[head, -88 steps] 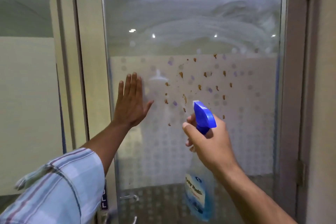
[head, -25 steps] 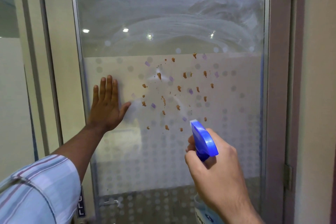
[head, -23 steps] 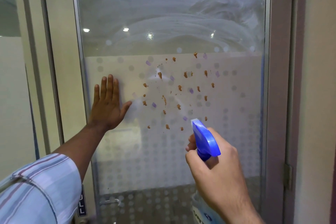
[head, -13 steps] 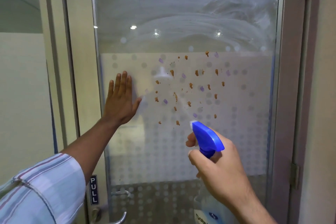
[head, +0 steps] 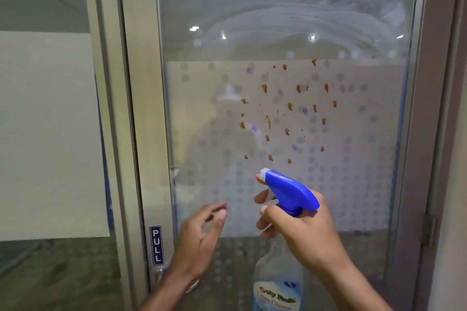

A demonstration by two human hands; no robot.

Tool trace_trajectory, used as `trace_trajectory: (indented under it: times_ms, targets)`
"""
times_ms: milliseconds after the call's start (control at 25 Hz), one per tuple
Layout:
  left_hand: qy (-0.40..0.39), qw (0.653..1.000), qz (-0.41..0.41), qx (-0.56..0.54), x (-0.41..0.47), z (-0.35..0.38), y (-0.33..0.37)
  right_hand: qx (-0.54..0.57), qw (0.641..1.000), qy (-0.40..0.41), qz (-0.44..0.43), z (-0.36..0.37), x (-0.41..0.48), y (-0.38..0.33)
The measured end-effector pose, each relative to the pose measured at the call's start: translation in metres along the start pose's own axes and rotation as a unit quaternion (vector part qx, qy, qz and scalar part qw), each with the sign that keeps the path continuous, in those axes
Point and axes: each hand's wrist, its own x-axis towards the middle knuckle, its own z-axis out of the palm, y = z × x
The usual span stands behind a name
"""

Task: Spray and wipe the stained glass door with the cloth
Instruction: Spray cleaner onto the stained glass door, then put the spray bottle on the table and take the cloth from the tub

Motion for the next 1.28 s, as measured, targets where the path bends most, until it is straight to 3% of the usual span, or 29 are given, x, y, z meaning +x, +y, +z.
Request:
trace_trajectory:
  times_ms: [240, 400, 560, 760, 880, 1120, 1280]
  targets:
    - [-0.064, 0.991, -0.066, -0.102, -0.070, -0.006, 0.000, 0.018, 0.998, -0.063, 0.014, 0.022, -0.004, 0.018]
    - [-0.064, 0.986, -0.096, -0.120, -0.107, -0.017, 0.011, 0.049, 0.995, -0.089, 0.008, 0.034, -0.017, 0.022]
    - [-0.112, 0.982, -0.114, -0.100, -0.147, -0.026, 0.033, 0.115, 0.979, -0.168, 0.027, 0.045, -0.040, 0.018]
    - [-0.062, 0.985, -0.140, -0.075, -0.216, -0.029, 0.064, 0.174, 0.955, -0.237, 0.049, 0.051, -0.086, 0.000]
    - [0.011, 0.981, -0.190, -0.047, -0.268, -0.034, 0.087, 0.172, 0.952, -0.250, 0.043, 0.053, -0.119, -0.006]
    - [0.160, 0.944, -0.289, 0.008, -0.390, -0.049, 0.139, 0.168, 0.909, -0.379, 0.051, 0.057, -0.207, -0.008]
    - [0.217, 0.914, -0.341, 0.041, -0.470, -0.069, 0.182, 0.146, 0.880, -0.447, 0.063, 0.084, -0.283, -0.010]
